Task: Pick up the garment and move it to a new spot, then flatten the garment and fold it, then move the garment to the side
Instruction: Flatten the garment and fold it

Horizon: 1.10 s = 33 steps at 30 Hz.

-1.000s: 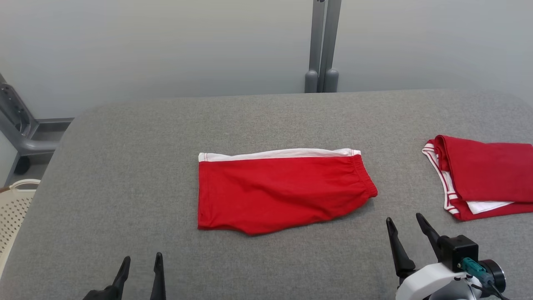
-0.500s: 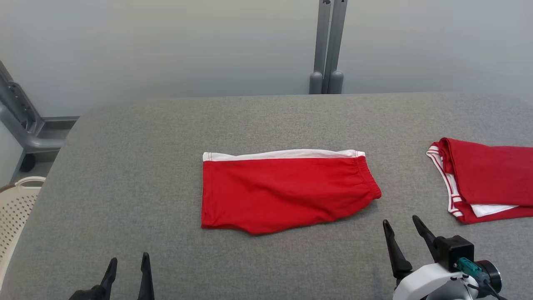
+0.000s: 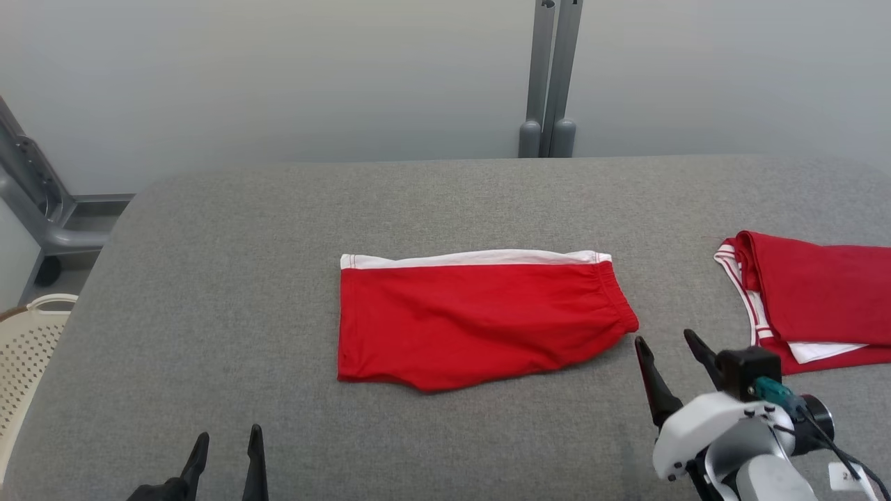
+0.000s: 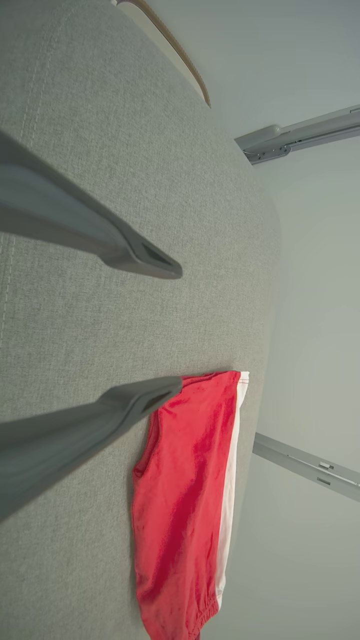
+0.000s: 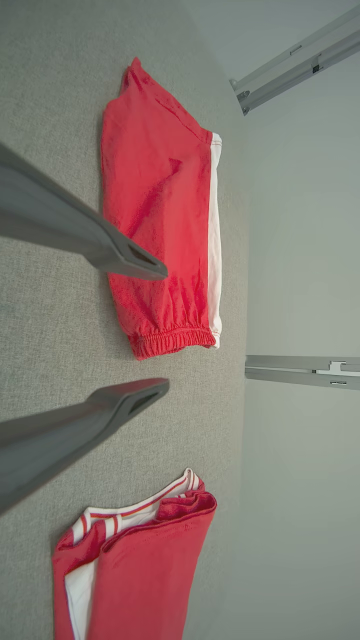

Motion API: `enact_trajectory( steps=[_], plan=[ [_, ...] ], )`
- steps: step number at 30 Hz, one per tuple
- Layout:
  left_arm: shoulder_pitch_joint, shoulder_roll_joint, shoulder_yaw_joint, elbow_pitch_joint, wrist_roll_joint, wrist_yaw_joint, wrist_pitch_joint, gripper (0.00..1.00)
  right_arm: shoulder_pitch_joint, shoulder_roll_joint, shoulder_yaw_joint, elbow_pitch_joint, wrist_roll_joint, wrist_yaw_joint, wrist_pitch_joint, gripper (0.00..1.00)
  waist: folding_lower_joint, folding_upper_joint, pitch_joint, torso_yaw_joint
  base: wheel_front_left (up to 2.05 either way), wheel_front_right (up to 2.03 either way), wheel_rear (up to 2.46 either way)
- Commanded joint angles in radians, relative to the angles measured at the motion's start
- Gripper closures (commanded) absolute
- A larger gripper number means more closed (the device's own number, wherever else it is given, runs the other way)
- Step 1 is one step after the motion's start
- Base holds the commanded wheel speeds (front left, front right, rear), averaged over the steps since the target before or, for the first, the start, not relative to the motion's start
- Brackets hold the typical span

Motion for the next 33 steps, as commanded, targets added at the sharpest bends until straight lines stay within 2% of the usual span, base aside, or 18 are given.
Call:
enact_trajectory(
  steps=[1,4,6,7,12,19,25,33],
  plan=[
    [-0.007,0.003,0.001,0.002,-0.006,-0.002,0.0,0.0,-0.043,-0.001,-0.002,-0.007,-0.014,0.0,0.05,0.0,0.0,0.0,0.003,0.0,0.0,0.0,0.0],
    [-0.011,0.007,-0.004,0.003,0.004,0.01,0.002,0.0,-0.115,-0.002,-0.012,-0.001,-0.009,-0.001,0.199,0.0,0.0,0.0,0.013,0.005,0.0,0.0,0.0],
    [-0.018,0.007,-0.011,0.005,0.007,0.007,0.006,0.0,-0.169,-0.001,-0.029,0.002,-0.045,-0.001,0.31,0.0,0.0,0.0,0.021,0.014,0.0,0.0,0.0],
    [-0.018,0.007,-0.011,0.005,0.007,0.007,0.006,0.0,-0.169,-0.001,-0.029,0.002,-0.045,-0.001,0.31,0.0,0.0,0.0,0.021,0.014,0.0,0.0,0.0],
    [-0.03,0.005,-0.029,0.009,0.011,-0.005,0.01,0.0,-0.288,0.0,-0.143,0.031,-0.081,-0.001,0.578,0.0,0.0,0.0,0.043,0.039,0.0,0.0,0.0],
    [-0.062,0.006,-0.047,-0.003,0.013,-0.011,0.028,0.0,-0.417,0.0,-0.22,0.076,-0.154,-0.001,0.794,0.0,0.0,0.0,0.092,0.086,0.0,0.0,0.0],
    [-0.096,0.005,-0.053,0.002,0.011,-0.016,0.027,0.0,-0.468,-0.001,-0.238,0.103,-0.161,-0.001,0.851,0.0,0.0,0.0,0.142,0.115,0.0,0.0,0.0],
    [-0.138,-0.006,-0.072,0.014,0.017,-0.023,0.023,0.0,-0.502,-0.001,-0.277,0.167,-0.187,-0.001,0.837,0.0,0.0,0.0,0.199,0.143,0.0,0.0,0.0]
  ],
)
